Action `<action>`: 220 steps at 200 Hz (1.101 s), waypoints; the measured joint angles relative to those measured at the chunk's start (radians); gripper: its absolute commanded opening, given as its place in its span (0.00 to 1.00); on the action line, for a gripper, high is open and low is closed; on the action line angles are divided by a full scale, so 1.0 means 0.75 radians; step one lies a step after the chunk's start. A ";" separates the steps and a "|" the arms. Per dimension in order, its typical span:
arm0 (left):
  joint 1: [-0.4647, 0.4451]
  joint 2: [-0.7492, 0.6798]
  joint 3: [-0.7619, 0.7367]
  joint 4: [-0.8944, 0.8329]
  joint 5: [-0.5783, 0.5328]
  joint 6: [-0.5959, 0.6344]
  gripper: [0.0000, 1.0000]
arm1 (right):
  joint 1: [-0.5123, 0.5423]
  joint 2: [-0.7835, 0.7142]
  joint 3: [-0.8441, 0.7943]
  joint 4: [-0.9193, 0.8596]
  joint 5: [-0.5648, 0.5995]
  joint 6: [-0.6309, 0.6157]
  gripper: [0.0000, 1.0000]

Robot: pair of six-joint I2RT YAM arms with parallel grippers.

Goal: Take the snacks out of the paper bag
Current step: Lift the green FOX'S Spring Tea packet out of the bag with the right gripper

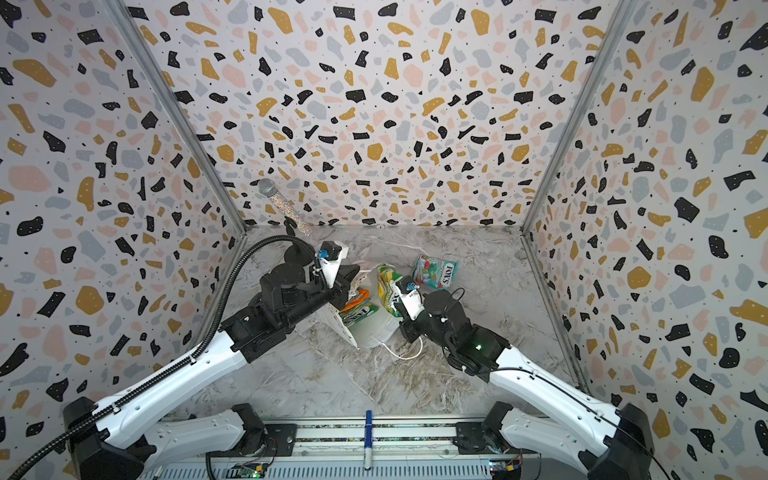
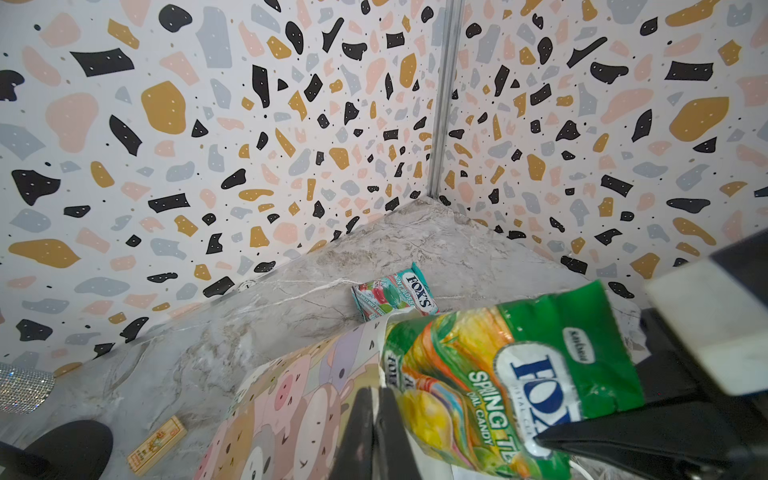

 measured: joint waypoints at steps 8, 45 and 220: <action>0.000 0.000 0.000 0.000 0.000 0.000 0.00 | 0.001 -0.033 0.011 -0.020 0.000 0.003 0.00; 0.000 0.000 0.000 0.000 0.001 0.000 0.00 | 0.003 -0.126 0.100 -0.065 0.051 0.013 0.00; 0.000 0.000 0.000 -0.001 0.007 0.000 0.00 | -0.937 0.274 0.124 0.027 -0.103 0.073 0.00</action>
